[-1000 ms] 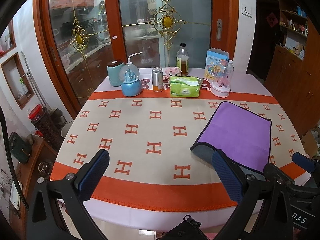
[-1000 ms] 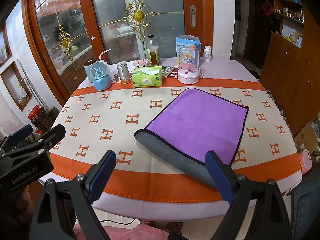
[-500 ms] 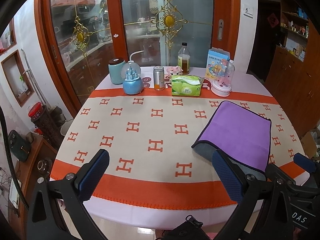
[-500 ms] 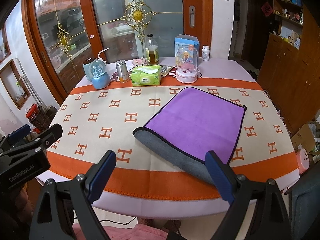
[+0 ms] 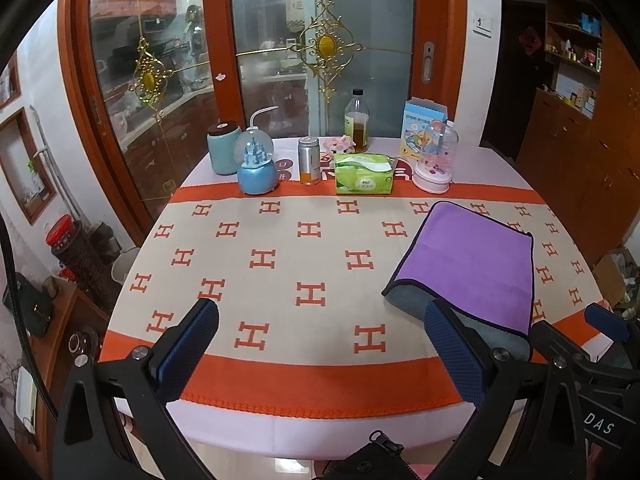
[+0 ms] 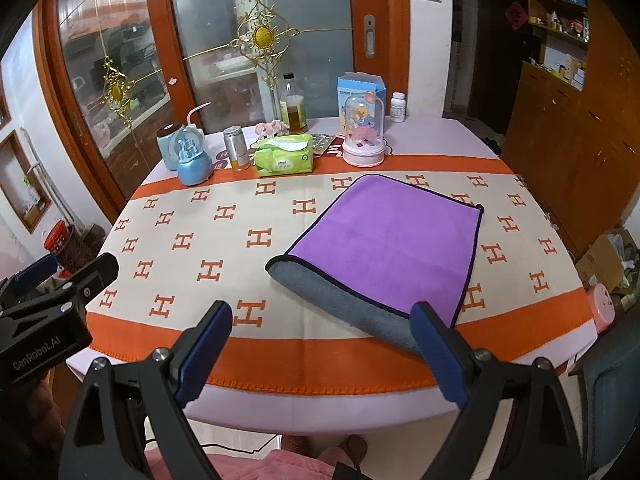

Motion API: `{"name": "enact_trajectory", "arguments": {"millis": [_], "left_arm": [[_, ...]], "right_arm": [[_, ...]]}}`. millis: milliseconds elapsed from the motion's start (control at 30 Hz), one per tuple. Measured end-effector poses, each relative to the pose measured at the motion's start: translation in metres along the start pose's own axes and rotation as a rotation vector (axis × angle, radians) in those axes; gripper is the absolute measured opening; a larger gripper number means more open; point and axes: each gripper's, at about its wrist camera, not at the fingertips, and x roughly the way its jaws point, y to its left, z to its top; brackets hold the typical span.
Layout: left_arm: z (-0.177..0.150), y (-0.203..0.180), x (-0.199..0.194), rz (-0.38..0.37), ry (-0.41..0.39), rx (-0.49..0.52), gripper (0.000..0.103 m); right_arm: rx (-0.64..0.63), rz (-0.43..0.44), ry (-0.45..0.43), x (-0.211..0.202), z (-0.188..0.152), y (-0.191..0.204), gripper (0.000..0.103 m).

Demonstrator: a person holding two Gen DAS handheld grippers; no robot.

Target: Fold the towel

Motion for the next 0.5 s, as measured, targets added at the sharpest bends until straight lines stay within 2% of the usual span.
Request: {"name": "enact_trajectory", "arguments": {"millis": [500], "left_arm": [[-0.001,0.009,0.011,-0.105,0.026,0.124,0.102]], "right_arm": [[0.101,-0.072,-0.024,-0.008,-0.022,0.006,0.091]]}}
